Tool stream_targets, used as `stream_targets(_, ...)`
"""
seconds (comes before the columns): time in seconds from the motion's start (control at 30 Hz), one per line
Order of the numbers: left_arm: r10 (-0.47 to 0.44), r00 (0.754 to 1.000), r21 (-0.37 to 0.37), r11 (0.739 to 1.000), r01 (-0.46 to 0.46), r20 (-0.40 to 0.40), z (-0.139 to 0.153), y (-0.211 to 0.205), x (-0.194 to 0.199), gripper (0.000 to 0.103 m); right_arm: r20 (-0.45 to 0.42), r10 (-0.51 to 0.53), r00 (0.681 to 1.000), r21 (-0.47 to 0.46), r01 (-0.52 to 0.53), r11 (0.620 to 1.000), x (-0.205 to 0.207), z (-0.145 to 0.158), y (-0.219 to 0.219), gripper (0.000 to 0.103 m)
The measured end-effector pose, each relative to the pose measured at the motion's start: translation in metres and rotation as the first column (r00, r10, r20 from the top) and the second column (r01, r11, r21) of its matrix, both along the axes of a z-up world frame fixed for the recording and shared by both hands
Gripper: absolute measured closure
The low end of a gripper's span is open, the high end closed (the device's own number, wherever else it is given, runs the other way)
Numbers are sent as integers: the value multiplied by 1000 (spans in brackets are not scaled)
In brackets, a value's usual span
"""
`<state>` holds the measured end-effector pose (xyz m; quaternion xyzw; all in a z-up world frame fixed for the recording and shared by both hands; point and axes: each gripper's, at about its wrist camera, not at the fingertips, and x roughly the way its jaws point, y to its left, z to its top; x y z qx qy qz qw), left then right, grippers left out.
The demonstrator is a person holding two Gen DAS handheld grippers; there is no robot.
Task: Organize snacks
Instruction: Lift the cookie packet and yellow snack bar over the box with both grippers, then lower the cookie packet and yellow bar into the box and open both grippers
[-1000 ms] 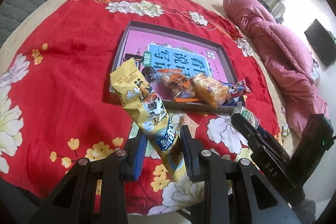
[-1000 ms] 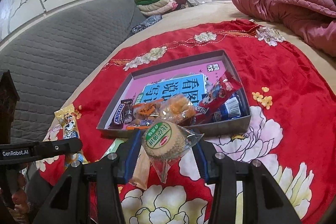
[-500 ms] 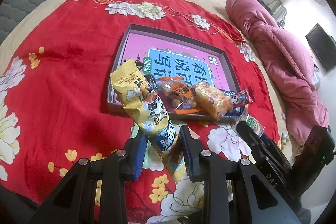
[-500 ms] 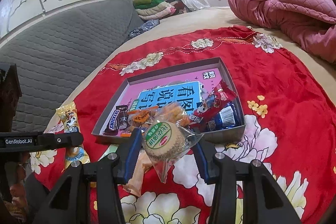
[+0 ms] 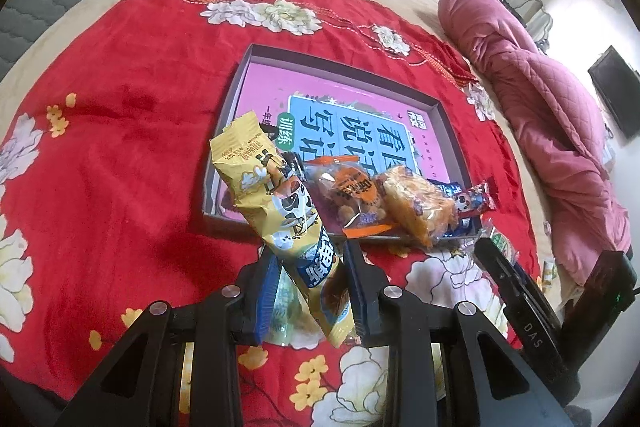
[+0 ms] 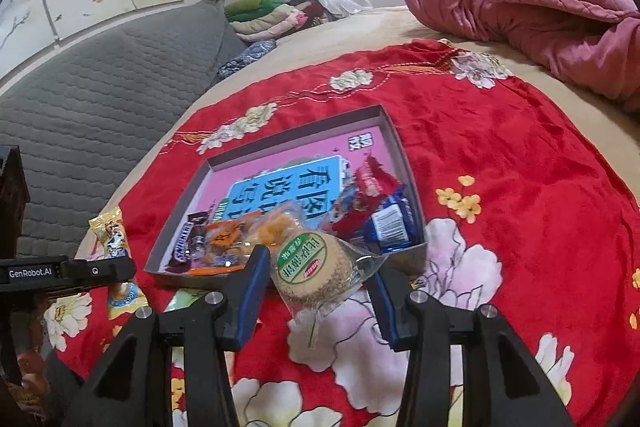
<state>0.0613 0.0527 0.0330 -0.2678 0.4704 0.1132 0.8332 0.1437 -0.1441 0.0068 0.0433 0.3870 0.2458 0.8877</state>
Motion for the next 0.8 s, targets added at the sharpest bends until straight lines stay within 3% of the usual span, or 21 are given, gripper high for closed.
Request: stream_targets(0.8, 41, 999, -25, 999, -41, -1, -17, 27, 39, 71, 8, -132, 991, -72, 132, 989, 29, -14, -23, 55)
